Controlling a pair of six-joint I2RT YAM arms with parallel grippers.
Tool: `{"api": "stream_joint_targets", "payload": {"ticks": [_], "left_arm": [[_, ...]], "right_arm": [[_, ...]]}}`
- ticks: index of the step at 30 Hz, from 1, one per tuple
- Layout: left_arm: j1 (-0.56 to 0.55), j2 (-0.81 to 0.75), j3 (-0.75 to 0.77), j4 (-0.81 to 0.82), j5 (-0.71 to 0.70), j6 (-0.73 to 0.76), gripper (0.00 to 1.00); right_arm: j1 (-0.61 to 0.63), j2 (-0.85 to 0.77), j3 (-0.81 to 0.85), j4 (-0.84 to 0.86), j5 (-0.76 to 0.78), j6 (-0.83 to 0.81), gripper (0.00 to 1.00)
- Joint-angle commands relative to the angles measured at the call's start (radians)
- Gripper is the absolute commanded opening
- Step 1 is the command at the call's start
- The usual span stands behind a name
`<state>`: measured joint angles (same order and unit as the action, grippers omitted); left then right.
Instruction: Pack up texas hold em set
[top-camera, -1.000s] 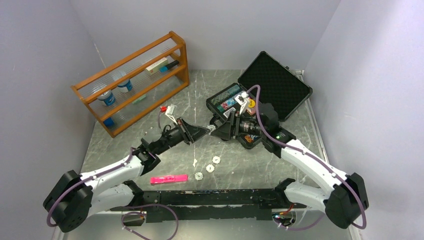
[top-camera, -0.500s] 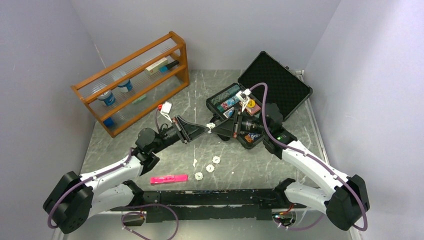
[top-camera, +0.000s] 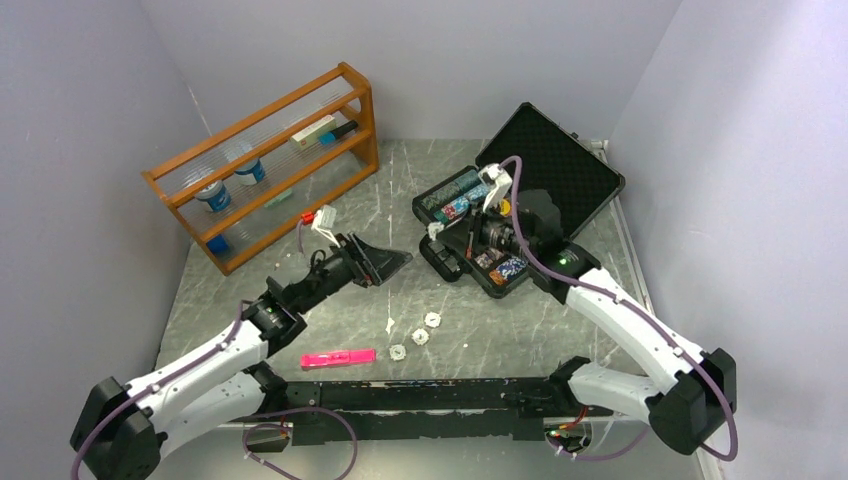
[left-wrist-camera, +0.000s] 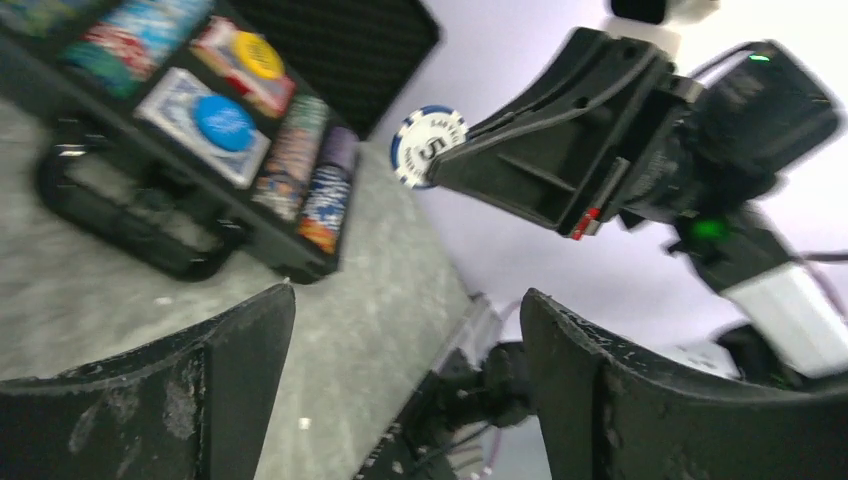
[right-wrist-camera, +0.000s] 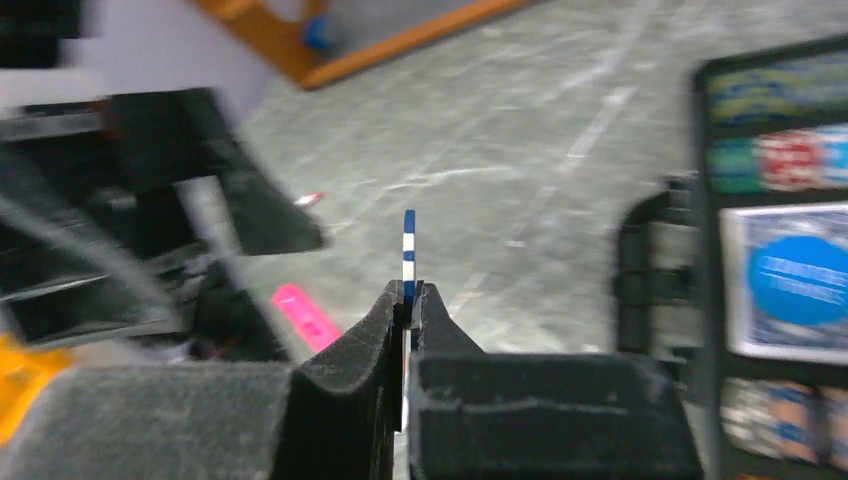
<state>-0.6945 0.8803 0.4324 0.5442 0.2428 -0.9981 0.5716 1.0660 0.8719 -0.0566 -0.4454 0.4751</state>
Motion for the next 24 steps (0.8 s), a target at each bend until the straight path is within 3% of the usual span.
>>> {"api": "stream_joint_targets", "payload": {"ticks": [1, 5, 10, 17, 24], "left_arm": [[0.000, -0.048, 0.149, -0.454, -0.266, 0.225, 0.89], [0.000, -0.038, 0.236, -0.594, -0.378, 0.348, 0.90], [0.000, -0.016, 0.286, -0.616, -0.424, 0.448, 0.90], [0.002, -0.003, 0.296, -0.595, -0.430, 0.521, 0.90], [0.006, -0.024, 0.273, -0.581, -0.425, 0.528, 0.90]], "right_arm": [[-0.005, 0.090, 0.122, -0.290, 0.391, -0.245, 0.00], [-0.009, 0.150, 0.167, -0.438, 0.559, -0.338, 0.00], [-0.020, 0.179, 0.198, -0.572, 0.689, -0.427, 0.00], [-0.026, 0.230, 0.196, -0.664, 0.700, -0.572, 0.00], [-0.036, 0.282, 0.175, -0.688, 0.705, -0.589, 0.00]]}}
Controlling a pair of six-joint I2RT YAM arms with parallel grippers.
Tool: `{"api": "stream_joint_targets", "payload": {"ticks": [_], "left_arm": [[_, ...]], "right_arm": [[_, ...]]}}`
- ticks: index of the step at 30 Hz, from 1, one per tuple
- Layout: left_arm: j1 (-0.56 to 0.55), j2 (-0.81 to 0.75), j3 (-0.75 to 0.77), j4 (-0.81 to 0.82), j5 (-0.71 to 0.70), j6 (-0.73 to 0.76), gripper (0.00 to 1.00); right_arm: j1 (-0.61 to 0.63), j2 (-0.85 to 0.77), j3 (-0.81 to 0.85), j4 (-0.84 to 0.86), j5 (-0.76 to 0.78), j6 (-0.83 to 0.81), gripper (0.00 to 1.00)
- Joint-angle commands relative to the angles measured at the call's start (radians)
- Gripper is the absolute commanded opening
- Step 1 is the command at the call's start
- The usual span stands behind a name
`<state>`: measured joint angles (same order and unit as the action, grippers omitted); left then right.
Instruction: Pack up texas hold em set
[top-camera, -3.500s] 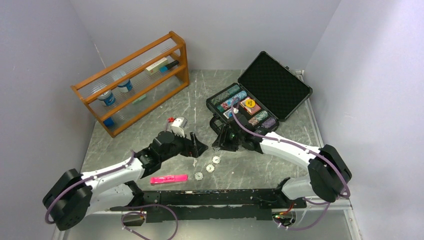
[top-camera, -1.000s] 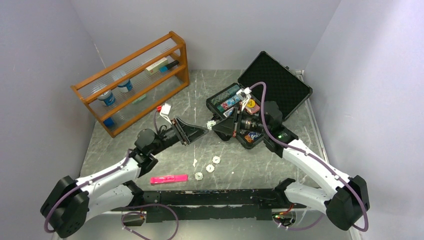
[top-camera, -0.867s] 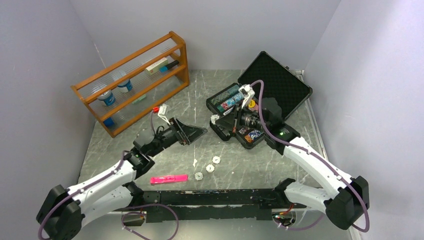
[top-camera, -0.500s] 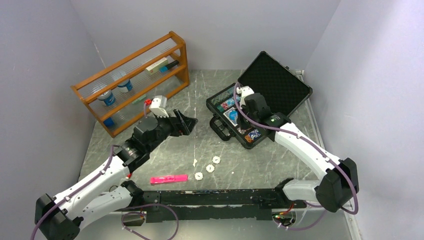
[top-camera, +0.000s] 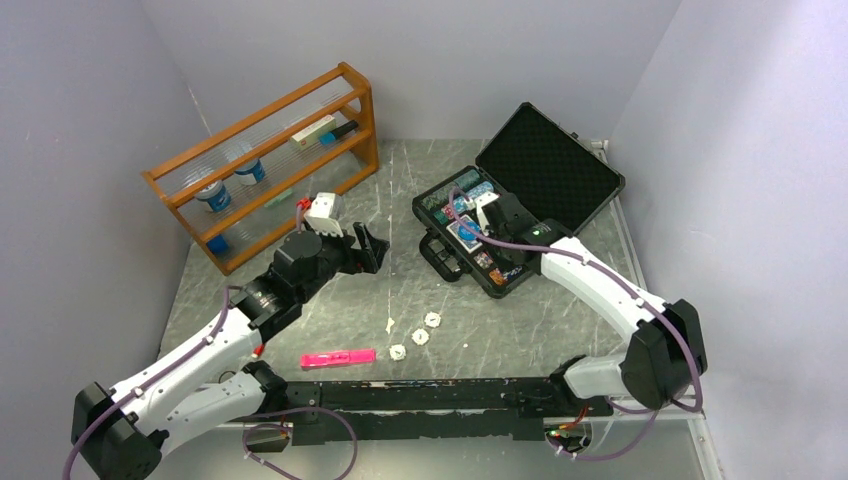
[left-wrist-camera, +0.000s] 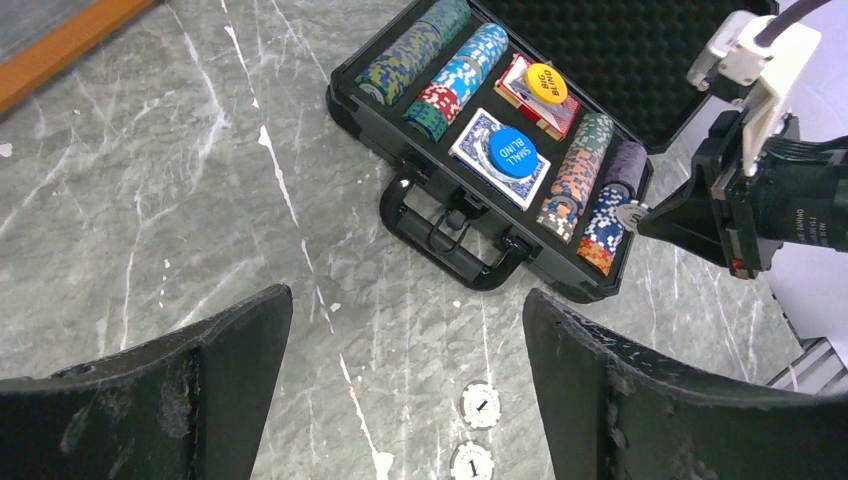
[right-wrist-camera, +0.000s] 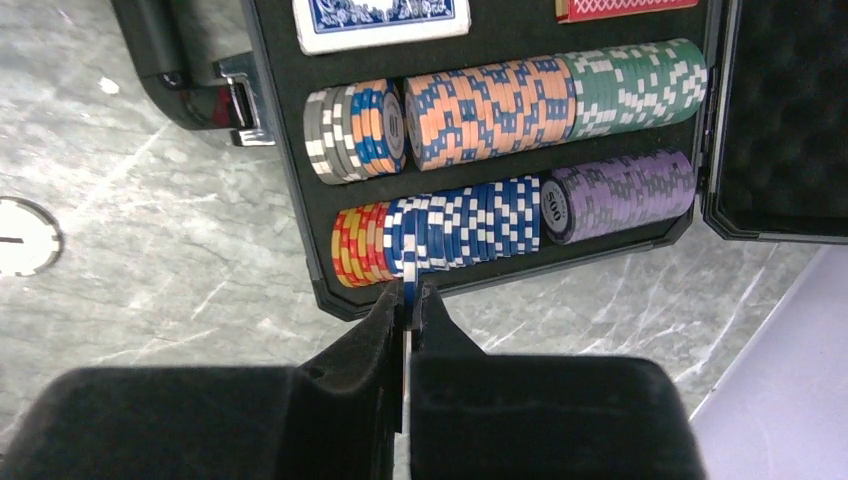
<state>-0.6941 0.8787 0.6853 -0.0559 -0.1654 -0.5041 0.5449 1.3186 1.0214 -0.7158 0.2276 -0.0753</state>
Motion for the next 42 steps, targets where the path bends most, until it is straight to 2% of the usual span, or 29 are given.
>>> {"api": "stream_joint_targets", "payload": {"ticks": [1, 18, 32, 42], "left_arm": [[0.005, -0.025, 0.021, 0.013, -0.019, 0.035, 0.90], [0.005, -0.045, 0.001, 0.010, -0.033, 0.035, 0.90], [0.006, -0.055, -0.007, 0.021, -0.020, 0.038, 0.90], [0.005, -0.057, -0.006, 0.017, -0.022, 0.039, 0.91]], "right_arm": [[-0.011, 0.039, 0.022, -0.026, 0.038, -0.036, 0.00], [-0.038, 0.169, 0.023, -0.047, 0.121, -0.021, 0.00], [-0.049, 0.176, 0.017, -0.073, 0.215, -0.011, 0.00], [-0.051, 0.152, 0.014, -0.080, 0.056, -0.029, 0.00]]}}
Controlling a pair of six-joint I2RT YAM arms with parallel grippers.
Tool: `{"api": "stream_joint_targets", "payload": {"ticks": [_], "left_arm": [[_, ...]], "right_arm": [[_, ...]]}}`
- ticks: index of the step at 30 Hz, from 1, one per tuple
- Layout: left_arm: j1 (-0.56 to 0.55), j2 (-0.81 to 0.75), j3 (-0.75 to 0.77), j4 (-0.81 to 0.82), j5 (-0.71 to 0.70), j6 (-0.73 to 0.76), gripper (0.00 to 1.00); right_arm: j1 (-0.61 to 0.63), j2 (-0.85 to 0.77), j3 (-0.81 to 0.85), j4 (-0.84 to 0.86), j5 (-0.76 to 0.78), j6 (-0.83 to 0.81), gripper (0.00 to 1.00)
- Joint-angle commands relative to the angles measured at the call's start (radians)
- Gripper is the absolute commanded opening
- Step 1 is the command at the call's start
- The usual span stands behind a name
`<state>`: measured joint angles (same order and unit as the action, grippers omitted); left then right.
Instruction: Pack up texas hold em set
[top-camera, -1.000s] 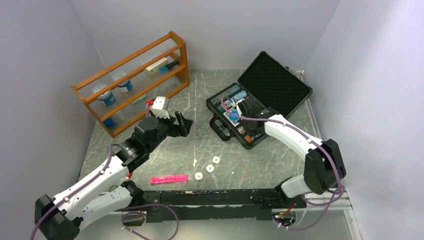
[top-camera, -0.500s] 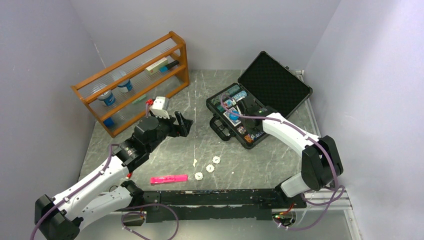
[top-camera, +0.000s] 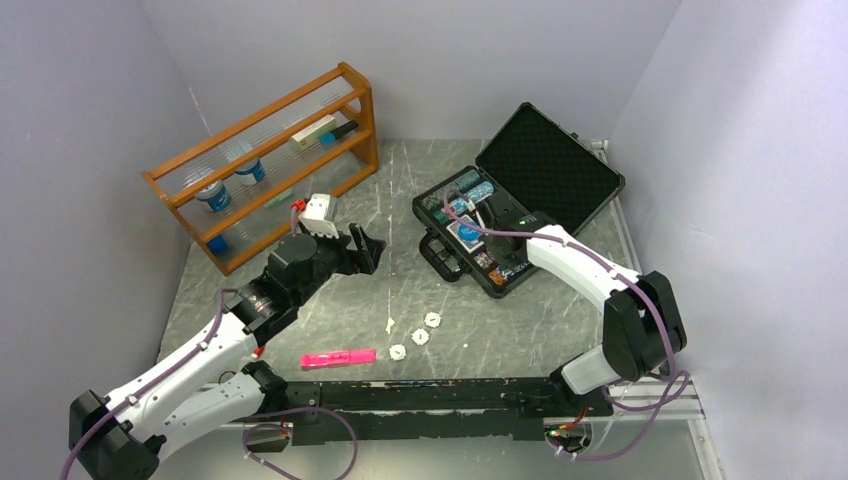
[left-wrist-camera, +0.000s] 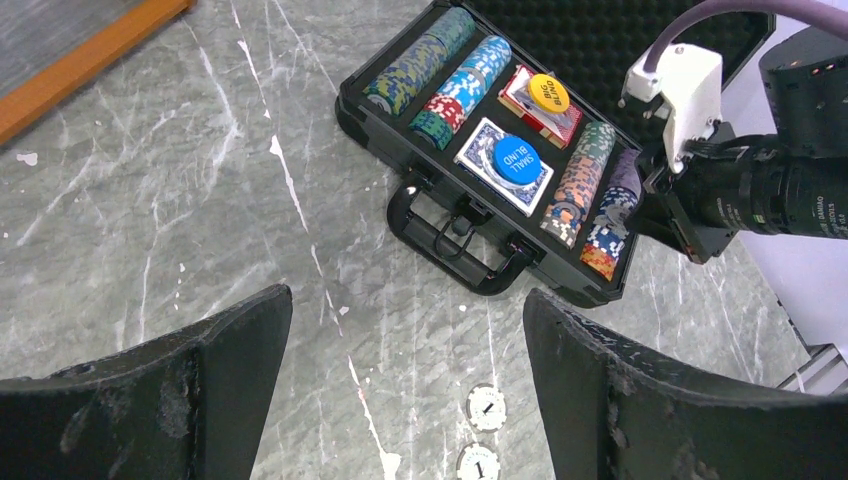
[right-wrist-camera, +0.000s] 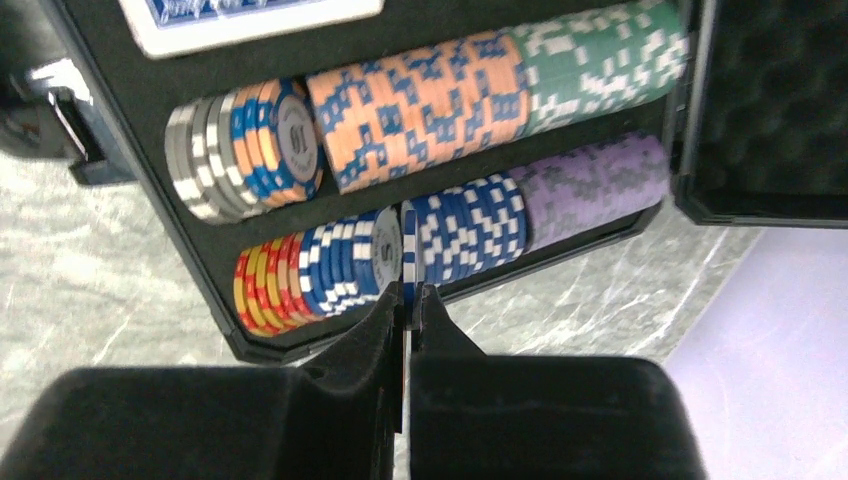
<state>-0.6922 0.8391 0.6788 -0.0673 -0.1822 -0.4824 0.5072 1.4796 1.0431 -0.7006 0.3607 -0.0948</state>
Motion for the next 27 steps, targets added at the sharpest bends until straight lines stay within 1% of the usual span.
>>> {"api": "stream_joint_targets", "payload": {"ticks": [1, 5, 10, 11, 14, 16, 18, 23, 27], "left_arm": [[0.005, -0.018, 0.001, 0.026, -0.005, 0.019, 0.91], [0.004, -0.022, 0.002, 0.023, -0.011, 0.020, 0.90], [0.004, -0.027, 0.008, 0.021, -0.015, 0.027, 0.90], [0.005, -0.026, 0.009, 0.023, -0.014, 0.027, 0.90], [0.004, -0.018, 0.013, 0.022, -0.010, 0.027, 0.91], [0.004, -0.014, 0.016, 0.017, -0.011, 0.027, 0.91], [0.004, -0.013, 0.016, 0.017, -0.011, 0.028, 0.91], [0.004, -0.009, 0.016, 0.021, -0.010, 0.029, 0.91], [0.004, -0.004, 0.015, 0.023, -0.008, 0.027, 0.91]], "right_arm": [[-0.013, -0.006, -0.008, -0.100, -0.091, -0.013, 0.00], [-0.012, 0.017, -0.002, -0.145, -0.102, -0.013, 0.00], [-0.011, 0.029, 0.013, -0.131, -0.043, 0.015, 0.00], [-0.012, 0.036, 0.020, -0.134, -0.035, 0.024, 0.03], [-0.012, 0.046, 0.047, -0.144, -0.041, 0.048, 0.18], [-0.012, 0.040, 0.057, -0.143, -0.057, 0.050, 0.23], [-0.011, 0.028, 0.060, -0.139, -0.056, 0.053, 0.26], [-0.013, -0.002, 0.072, -0.130, -0.057, 0.060, 0.27], [-0.012, -0.014, 0.087, -0.126, -0.078, 0.059, 0.22]]}}
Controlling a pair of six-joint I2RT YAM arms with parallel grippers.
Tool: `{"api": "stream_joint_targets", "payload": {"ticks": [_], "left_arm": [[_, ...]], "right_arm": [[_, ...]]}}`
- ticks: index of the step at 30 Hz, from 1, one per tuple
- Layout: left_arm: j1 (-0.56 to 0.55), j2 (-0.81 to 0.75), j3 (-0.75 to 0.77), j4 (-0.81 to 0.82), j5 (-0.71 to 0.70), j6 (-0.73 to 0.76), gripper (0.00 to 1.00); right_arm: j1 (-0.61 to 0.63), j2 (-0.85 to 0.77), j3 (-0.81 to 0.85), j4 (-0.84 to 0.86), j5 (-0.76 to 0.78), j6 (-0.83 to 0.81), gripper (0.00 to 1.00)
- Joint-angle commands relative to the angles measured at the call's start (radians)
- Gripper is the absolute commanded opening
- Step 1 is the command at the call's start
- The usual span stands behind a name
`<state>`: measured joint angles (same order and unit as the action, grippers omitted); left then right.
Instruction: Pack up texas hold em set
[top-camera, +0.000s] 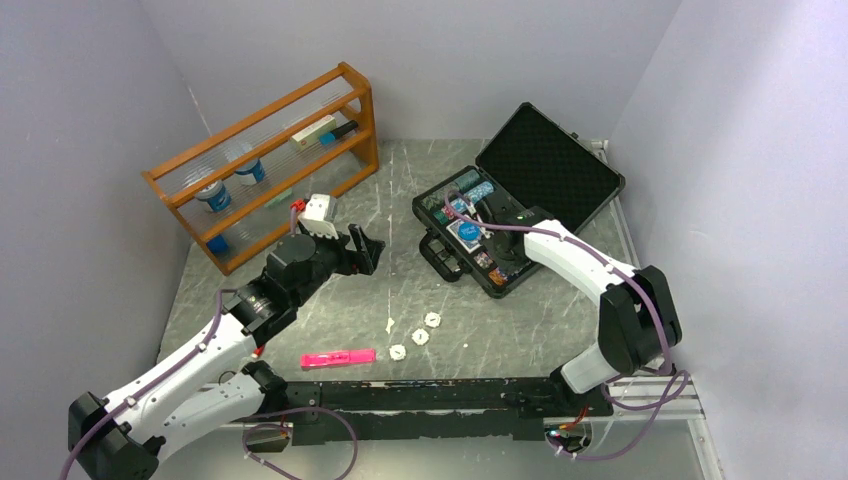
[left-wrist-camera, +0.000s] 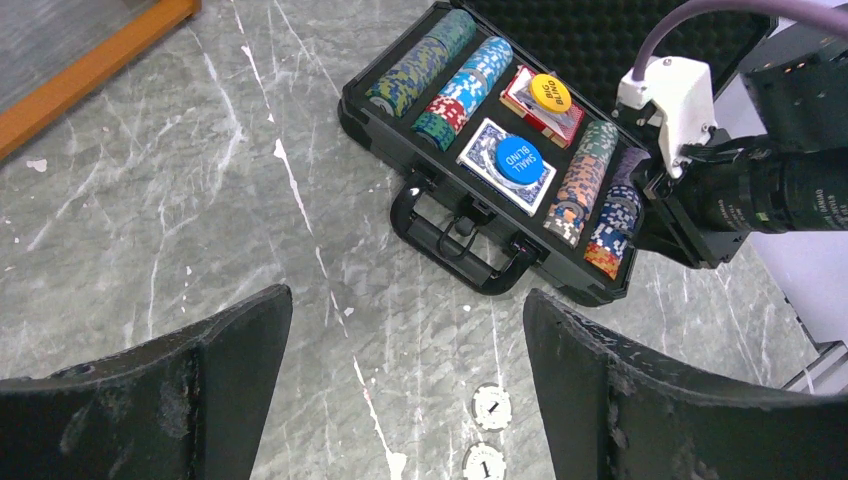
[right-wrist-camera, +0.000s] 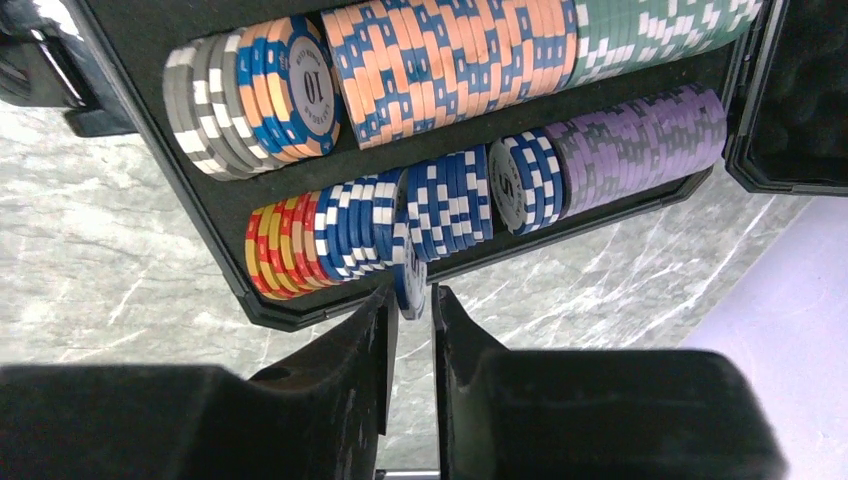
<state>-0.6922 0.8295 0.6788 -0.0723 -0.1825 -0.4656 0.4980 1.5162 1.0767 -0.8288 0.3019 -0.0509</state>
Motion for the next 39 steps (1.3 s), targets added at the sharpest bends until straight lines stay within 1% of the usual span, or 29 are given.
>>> {"api": "stream_joint_targets", "payload": {"ticks": [1, 5, 6, 11, 15, 19, 21, 23, 27, 29, 31, 32, 35, 39], "left_arm": [[0.004, 0.006, 0.014, 0.029, -0.008, 0.010, 0.91], [0.004, 0.007, 0.010, 0.031, -0.009, 0.009, 0.91], [0.004, 0.007, 0.010, 0.030, -0.010, 0.009, 0.91], [0.004, 0.006, 0.010, 0.026, -0.014, 0.010, 0.91], [0.004, 0.006, 0.008, 0.028, -0.014, 0.008, 0.91], [0.004, 0.006, 0.010, 0.023, -0.018, 0.010, 0.91], [0.005, 0.005, 0.007, 0.026, -0.015, 0.010, 0.91], [0.004, 0.006, 0.008, 0.025, -0.017, 0.010, 0.91], [0.004, 0.008, 0.011, 0.016, -0.019, 0.012, 0.91], [0.004, 0.004, 0.011, 0.015, -0.021, 0.013, 0.91], [0.004, 0.002, 0.013, 0.014, -0.024, 0.013, 0.91], [0.003, 0.001, 0.013, 0.014, -0.025, 0.013, 0.91], [0.004, 0.002, 0.017, 0.010, -0.030, 0.013, 0.91], [0.004, 0.006, 0.028, -0.004, -0.040, 0.012, 0.91]], "right_arm": [[-0.004, -0.051, 0.054, 0.003, -0.020, 0.013, 0.20], [-0.004, -0.040, 0.040, 0.001, -0.018, 0.010, 0.07], [-0.003, -0.030, 0.035, -0.001, -0.021, 0.009, 0.06], [-0.004, 0.030, 0.029, -0.006, 0.025, 0.016, 0.02], [-0.004, 0.084, 0.046, 0.000, 0.067, 0.030, 0.00], [-0.003, 0.099, 0.060, 0.029, 0.092, 0.038, 0.00], [-0.004, 0.102, 0.060, 0.041, 0.079, 0.045, 0.03], [-0.004, 0.112, 0.068, 0.038, 0.067, 0.063, 0.10], [-0.004, 0.100, 0.088, 0.029, 0.071, 0.126, 0.19], [-0.004, 0.068, 0.107, 0.027, 0.042, 0.151, 0.26], [-0.004, 0.027, 0.130, 0.025, 0.013, 0.189, 0.37], [-0.004, 0.009, 0.143, 0.022, -0.012, 0.195, 0.40], [-0.003, -0.044, 0.178, 0.018, -0.110, 0.209, 0.43], [0.001, -0.106, 0.182, 0.056, -0.177, 0.245, 0.44]]}}
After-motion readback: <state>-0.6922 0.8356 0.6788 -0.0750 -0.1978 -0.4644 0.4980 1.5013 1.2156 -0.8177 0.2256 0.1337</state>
